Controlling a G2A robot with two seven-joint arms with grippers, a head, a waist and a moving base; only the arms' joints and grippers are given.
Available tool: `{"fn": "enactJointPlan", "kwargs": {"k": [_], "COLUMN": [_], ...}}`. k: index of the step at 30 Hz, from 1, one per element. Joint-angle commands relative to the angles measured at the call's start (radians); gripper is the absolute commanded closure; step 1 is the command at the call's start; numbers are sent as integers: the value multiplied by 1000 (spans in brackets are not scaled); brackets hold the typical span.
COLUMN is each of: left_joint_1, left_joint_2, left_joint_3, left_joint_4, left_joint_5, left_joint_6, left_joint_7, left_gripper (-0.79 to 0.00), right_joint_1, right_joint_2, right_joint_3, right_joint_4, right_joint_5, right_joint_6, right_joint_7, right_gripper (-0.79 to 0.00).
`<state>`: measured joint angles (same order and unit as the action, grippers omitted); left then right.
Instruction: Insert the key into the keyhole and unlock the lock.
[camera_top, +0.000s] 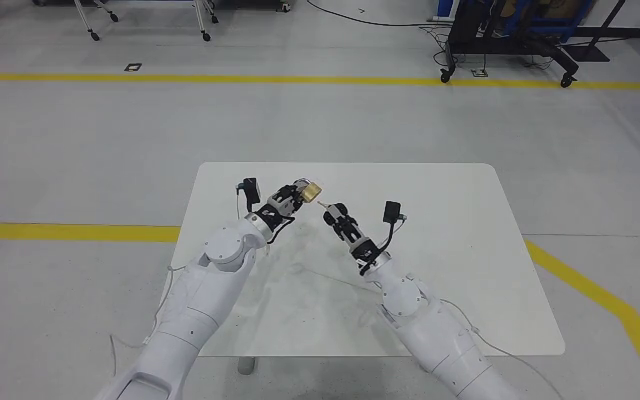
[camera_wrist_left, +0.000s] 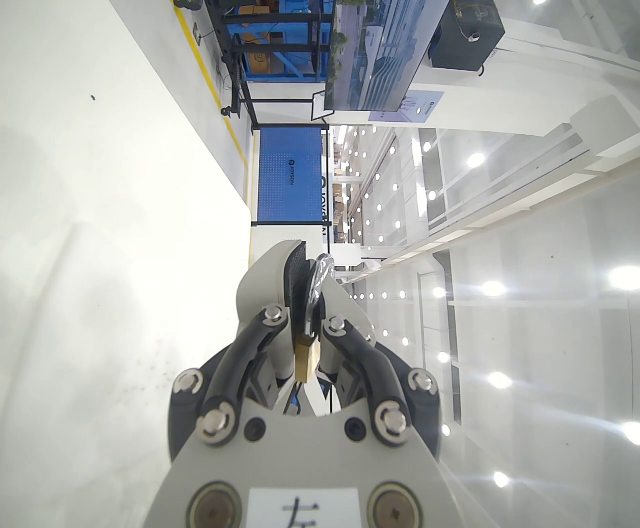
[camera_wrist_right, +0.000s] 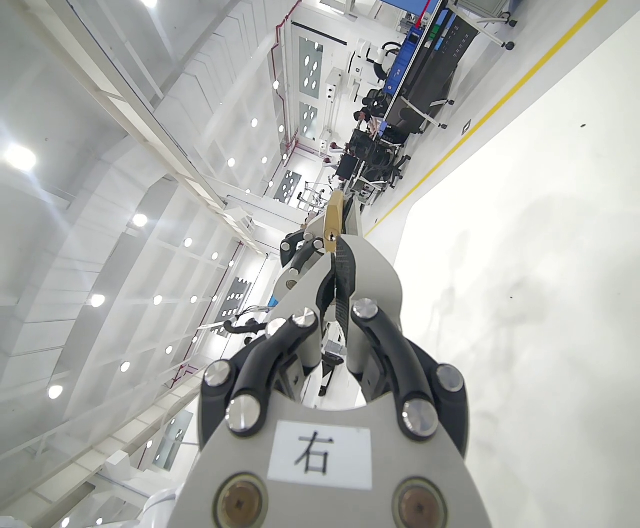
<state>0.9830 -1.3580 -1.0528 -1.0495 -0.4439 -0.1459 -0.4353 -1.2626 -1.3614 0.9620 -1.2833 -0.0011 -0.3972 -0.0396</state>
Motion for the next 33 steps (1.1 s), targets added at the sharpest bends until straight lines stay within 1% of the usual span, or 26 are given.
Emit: {"fn": "enactJointPlan", "kwargs": {"k": [1,12,19,33], "left_joint_1": [-1,-4,-4,-1], "left_joint_2": [0,-5,-8,-14], "left_joint_3": [1,0,-3,-16], "left_joint_4": [1,5,6,8], "left_joint_5": [9,40,47,42], "left_joint_6": [3,9,8,14], "left_joint_7": [-4,-14,-17,-15], "left_gripper": [0,0,0,0], "right_joint_1": [0,14,23,21], "right_joint_2": [-2,-13,-22,-36], "right_joint_3": [0,12,17,29], "right_joint_4": [-3,7,17,25], "right_joint_5": [10,13,2,10], "right_joint_6": [-2,27,42,41], "right_joint_7": [10,16,-7,-1], "right_gripper": [0,0,0,0]}}
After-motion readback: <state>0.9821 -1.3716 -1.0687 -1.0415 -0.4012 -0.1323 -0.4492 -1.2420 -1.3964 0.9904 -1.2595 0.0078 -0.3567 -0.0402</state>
